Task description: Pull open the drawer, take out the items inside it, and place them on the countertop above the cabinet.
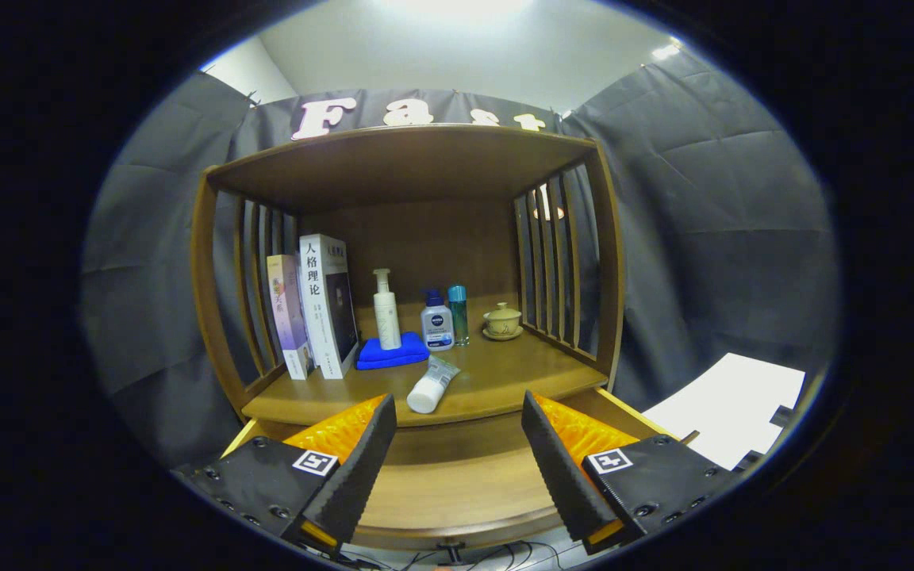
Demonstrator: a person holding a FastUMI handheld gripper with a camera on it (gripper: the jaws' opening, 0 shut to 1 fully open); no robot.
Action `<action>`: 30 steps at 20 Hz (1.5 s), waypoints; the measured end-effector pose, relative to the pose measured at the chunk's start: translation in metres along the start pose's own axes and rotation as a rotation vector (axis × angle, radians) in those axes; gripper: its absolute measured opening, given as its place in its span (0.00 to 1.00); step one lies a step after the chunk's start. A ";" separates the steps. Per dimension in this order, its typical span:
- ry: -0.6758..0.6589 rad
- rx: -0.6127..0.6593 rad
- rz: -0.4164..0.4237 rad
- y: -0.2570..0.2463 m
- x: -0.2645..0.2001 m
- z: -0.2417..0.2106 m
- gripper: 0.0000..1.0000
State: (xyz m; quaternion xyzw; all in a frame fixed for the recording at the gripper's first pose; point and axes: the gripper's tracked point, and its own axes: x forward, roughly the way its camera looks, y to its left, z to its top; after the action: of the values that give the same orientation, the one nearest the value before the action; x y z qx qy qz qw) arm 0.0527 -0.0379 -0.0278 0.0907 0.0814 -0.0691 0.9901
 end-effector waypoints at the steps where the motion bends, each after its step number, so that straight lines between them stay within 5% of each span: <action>1: -0.004 -0.020 0.002 0.001 -0.007 -0.005 0.98; 17: 0.027 -0.127 0.048 0.013 -0.065 -0.110 1.00; 30: 0.105 -0.112 0.120 0.016 -0.042 -0.174 1.00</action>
State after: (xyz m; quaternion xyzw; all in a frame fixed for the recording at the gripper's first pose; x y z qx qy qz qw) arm -0.0118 0.0158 -0.1864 0.0432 0.1313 -0.0002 0.9904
